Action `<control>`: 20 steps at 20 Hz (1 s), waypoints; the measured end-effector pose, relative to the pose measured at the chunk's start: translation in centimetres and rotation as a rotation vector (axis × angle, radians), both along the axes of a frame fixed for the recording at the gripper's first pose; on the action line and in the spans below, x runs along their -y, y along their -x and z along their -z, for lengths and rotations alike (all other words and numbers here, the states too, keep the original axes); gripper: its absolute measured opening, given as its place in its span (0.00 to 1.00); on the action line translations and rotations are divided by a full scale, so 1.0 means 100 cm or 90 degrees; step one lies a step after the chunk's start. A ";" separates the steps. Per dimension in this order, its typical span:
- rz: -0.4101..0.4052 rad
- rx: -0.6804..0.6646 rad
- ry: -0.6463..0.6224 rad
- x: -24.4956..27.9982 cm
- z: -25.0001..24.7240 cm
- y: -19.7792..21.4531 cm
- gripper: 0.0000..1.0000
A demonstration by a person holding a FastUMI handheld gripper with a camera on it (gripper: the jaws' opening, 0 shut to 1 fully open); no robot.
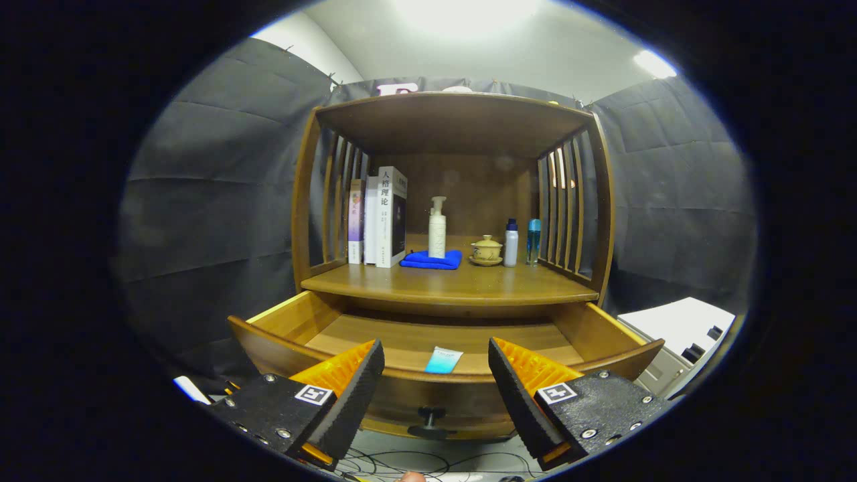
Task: Pull open the drawer, take out the items inside it, and place them on the countertop above the cabinet.
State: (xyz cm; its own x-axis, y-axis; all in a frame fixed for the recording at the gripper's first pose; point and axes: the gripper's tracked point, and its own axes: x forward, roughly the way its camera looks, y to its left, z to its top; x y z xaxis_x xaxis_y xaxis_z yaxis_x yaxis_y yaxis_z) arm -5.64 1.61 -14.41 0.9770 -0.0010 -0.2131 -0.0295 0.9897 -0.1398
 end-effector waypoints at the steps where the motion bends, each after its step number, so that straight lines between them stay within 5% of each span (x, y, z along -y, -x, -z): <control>1: 0.005 -0.004 0.001 -0.001 -0.007 -0.008 0.95; 7: 0.077 -0.024 -0.037 0.010 -0.018 -0.056 0.95; 20: 0.163 -0.188 -0.034 0.031 0.058 -0.108 0.95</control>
State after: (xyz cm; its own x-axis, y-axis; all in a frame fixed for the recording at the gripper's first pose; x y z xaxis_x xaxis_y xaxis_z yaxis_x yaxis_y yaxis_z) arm 5.19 -1.51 -20.16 0.8431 -0.2188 -0.4912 0.1888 0.9758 -0.1106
